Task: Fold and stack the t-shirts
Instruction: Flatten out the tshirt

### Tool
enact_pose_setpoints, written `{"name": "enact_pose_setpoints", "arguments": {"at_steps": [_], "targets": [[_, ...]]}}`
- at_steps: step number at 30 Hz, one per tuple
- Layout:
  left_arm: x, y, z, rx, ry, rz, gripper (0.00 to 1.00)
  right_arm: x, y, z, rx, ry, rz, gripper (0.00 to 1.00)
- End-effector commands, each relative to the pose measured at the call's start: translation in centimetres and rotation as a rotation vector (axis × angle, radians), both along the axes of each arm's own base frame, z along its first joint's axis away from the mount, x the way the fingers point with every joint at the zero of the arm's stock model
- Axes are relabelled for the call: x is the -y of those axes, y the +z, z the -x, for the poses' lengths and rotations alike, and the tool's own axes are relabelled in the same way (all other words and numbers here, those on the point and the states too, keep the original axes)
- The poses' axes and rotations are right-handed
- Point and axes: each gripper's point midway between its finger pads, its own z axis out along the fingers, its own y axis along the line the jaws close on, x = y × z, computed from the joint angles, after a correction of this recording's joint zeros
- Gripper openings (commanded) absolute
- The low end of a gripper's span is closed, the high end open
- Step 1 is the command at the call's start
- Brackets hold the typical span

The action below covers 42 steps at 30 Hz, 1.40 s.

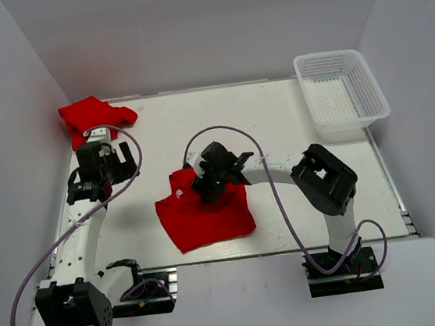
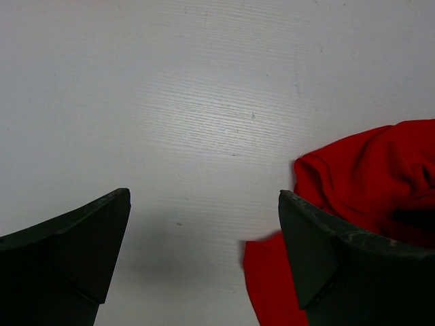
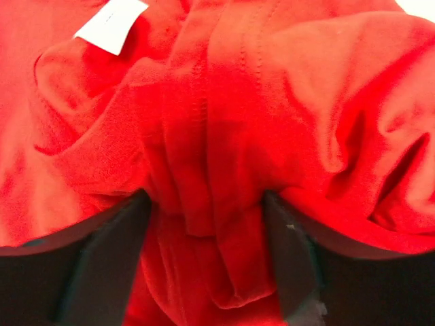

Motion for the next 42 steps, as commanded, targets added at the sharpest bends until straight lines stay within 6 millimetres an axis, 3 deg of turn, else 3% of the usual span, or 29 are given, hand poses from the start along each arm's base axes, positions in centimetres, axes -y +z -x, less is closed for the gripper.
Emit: {"name": "enact_pose_setpoints", "arguments": {"at_steps": [1,6,10,15,20,22,25,26,28,29,32,34,36,37,39,40,41,42], "targets": [[-0.3,0.0,0.5,0.004,0.026,0.005,1.0,-0.3,-1.3,-2.6,0.052,-0.075,0.025,0.69],[-0.2,-0.1,0.3,0.004,0.019,0.011,1.0,0.9,-2.5,-5.8,0.045,-0.261,0.049,0.56],[-0.2,-0.1,0.3,0.004,0.019,0.011,1.0,4.2,-2.3,-9.7,0.078,-0.446,0.102,0.56],[0.1,-0.8,0.2,-0.005,0.016,0.025,1.0,8.8,-1.7,-12.0,0.058,-0.615,0.127,0.56],[0.7,-1.1,0.1,0.002,-0.006,0.052,1.0,9.3,-0.6,-10.5,0.016,-0.576,0.095,0.57],[0.8,-1.0,-0.4,0.015,-0.013,0.057,1.0,8.4,-0.5,-9.0,-0.022,-0.515,0.069,0.6],[0.8,-1.2,-0.8,0.023,-0.019,0.05,1.0,7.7,0.3,-8.1,-0.081,-0.522,0.021,0.71],[0.6,-1.2,-0.8,0.023,-0.017,0.055,1.0,7.5,1.1,-8.0,-0.087,-0.539,0.002,0.81],[0.6,-1.3,-0.9,0.032,-0.018,0.054,1.0,7.3,2.9,-8.1,-0.077,-0.546,-0.031,0.88],[0.6,-1.7,-0.7,0.023,-0.017,0.055,1.0,7.1,5.3,-8.4,-0.042,-0.544,-0.076,0.9],[1.0,-1.2,-0.9,0.045,-0.019,0.065,1.0,6.7,9.7,-9.9,0.032,-0.556,-0.138,0.9],[0.8,-0.4,-0.9,0.075,-0.01,0.057,1.0,7.0,15.3,-11.5,0.147,-0.588,-0.185,0.9],[0.6,-0.1,-1.1,0.088,0.007,0.061,1.0,7.8,19.1,-12.0,0.213,-0.611,-0.225,0.9],[0.7,0.0,-1.3,0.097,0.015,0.072,1.0,7.9,21.9,-12.2,0.261,-0.611,-0.266,0.9],[0.6,1.0,-1.8,0.139,0.013,0.071,1.0,8.9,24.2,-12.9,0.331,-0.66,-0.299,0.9],[0.6,1.6,-2.0,0.166,0.012,0.071,1.0,9.9,26.1,-12.5,0.367,-0.686,-0.334,0.9],[0.4,2.5,-2.3,0.214,0.02,0.064,1.0,10.7,27.9,-13.4,0.426,-0.748,-0.384,0.9],[0.5,3.0,-2.7,0.239,0.028,0.079,1.0,10.9,27.8,-13.1,0.434,-0.75,-0.395,0.9]]}}
